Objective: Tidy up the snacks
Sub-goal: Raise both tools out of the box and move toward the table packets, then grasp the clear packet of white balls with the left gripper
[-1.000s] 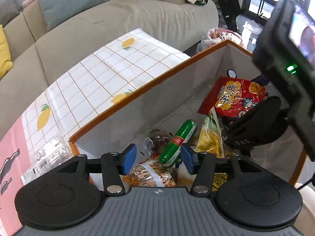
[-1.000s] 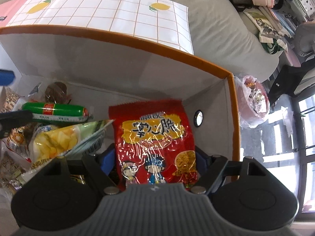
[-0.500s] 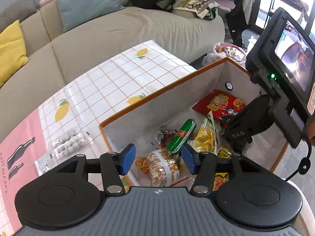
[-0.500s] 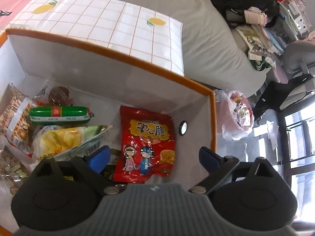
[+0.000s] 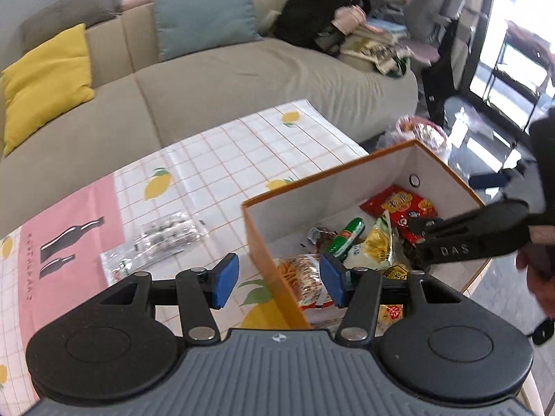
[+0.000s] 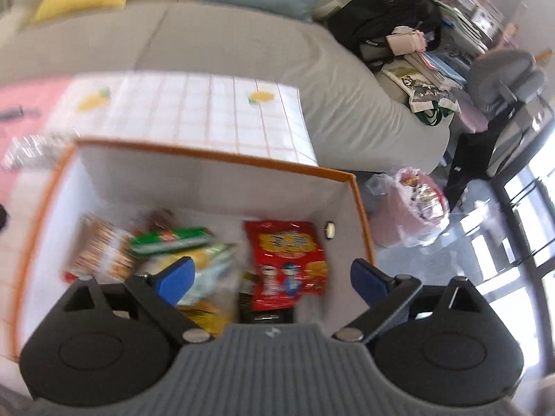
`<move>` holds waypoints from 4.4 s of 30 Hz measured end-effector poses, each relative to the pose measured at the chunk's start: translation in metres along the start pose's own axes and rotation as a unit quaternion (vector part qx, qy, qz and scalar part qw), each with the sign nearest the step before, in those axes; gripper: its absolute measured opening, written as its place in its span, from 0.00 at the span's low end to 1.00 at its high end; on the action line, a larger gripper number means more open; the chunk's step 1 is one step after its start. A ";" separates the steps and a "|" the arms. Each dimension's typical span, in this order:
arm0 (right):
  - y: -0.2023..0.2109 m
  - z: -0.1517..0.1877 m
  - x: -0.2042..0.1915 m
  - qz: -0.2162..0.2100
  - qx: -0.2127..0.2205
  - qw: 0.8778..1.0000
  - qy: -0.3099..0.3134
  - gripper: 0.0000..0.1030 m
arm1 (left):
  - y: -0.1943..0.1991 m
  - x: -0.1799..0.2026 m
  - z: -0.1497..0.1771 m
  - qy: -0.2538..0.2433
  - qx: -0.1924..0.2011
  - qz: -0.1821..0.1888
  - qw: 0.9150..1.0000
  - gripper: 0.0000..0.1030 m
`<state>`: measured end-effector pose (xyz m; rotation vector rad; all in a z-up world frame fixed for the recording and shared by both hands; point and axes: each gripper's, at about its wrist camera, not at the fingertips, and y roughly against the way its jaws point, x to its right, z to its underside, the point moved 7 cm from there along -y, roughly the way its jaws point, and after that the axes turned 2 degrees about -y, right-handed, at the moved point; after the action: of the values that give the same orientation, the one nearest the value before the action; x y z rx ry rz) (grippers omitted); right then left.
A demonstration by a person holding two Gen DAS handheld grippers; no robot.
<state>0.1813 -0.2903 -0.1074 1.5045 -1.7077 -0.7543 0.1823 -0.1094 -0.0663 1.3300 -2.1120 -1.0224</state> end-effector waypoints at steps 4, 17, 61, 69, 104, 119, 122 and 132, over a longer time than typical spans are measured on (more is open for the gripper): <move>0.022 0.003 -0.022 -0.028 0.030 0.999 -0.034 0.91 | 0.015 -0.016 0.010 0.019 0.016 0.001 1.000 0.61; 0.042 0.007 -0.115 -0.089 0.074 0.993 -0.031 0.75 | 0.019 -0.073 0.050 0.060 0.015 -0.003 0.998 0.61; -0.146 -0.110 -0.295 -0.149 -0.039 0.958 0.240 0.72 | -0.144 -0.252 0.044 0.094 -0.035 -0.021 0.995 0.67; -0.174 -0.129 -0.291 -0.157 -0.066 0.976 0.133 0.74 | -0.169 -0.271 0.040 0.141 -0.036 -0.021 0.989 0.65; -0.105 -0.001 -0.287 -0.284 -0.201 0.937 -0.042 0.17 | -0.087 -0.240 0.145 0.268 -0.113 -0.028 0.956 0.21; -0.113 -0.020 -0.288 -0.220 -0.103 0.969 0.044 0.16 | -0.075 -0.212 0.156 0.406 -0.087 0.000 0.910 0.54; -0.112 -0.007 -0.291 -0.225 -0.106 0.967 0.052 0.16 | -0.077 -0.212 0.158 0.424 -0.079 -0.003 0.902 0.63; -0.083 0.024 -0.309 -0.284 -0.092 0.951 0.085 0.16 | -0.088 -0.207 0.157 0.425 -0.099 -0.028 0.900 0.74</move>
<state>0.2243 0.0019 -0.2314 1.8853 -1.0424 -1.0084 0.2152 0.1081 -0.2294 1.3888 -1.2804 -0.4963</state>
